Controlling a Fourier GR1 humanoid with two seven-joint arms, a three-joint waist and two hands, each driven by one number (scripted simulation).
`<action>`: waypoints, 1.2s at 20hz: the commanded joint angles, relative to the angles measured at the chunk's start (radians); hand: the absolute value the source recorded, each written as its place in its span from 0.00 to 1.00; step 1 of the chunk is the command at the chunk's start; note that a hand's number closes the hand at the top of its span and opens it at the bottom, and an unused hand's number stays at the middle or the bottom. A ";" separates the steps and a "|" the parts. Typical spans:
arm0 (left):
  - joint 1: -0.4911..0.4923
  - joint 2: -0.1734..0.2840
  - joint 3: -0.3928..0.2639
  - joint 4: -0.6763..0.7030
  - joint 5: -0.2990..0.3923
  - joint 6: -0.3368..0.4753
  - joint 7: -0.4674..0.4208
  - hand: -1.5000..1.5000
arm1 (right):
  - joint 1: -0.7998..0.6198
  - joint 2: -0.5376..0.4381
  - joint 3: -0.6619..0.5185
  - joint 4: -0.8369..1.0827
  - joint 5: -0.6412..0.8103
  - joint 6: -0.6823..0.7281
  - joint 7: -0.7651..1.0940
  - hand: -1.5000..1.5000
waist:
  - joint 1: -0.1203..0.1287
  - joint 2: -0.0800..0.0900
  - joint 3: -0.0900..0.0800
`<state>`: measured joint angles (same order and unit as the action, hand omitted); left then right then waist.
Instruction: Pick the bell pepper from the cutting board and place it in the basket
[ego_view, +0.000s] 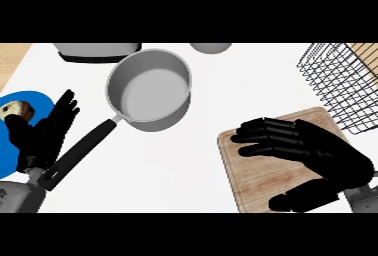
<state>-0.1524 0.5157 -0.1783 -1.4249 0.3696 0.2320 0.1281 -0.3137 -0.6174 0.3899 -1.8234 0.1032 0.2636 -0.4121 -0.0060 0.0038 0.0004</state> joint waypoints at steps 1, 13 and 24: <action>0.007 0.006 0.023 0.026 0.003 -0.024 -0.008 0.50 | 0.003 -0.032 0.045 -0.124 0.080 0.015 0.245 0.00 | -0.006 -0.010 -0.003; -0.077 -0.013 0.023 0.043 -0.007 -0.035 0.030 0.50 | -0.376 -0.307 -0.156 -0.133 0.134 0.334 0.754 0.00 | 0.006 -0.007 -0.004; -0.065 0.012 0.096 0.087 0.002 -0.103 0.036 0.50 | -0.398 -0.422 -0.329 0.003 -0.202 0.722 0.721 0.00 | 0.000 -0.006 -0.001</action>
<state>-0.2059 0.5086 -0.1168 -1.3501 0.3600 0.1592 0.1452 -0.7278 -1.0115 0.1462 -1.8581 -0.0048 0.8963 0.3306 -0.0030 -0.0027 -0.0017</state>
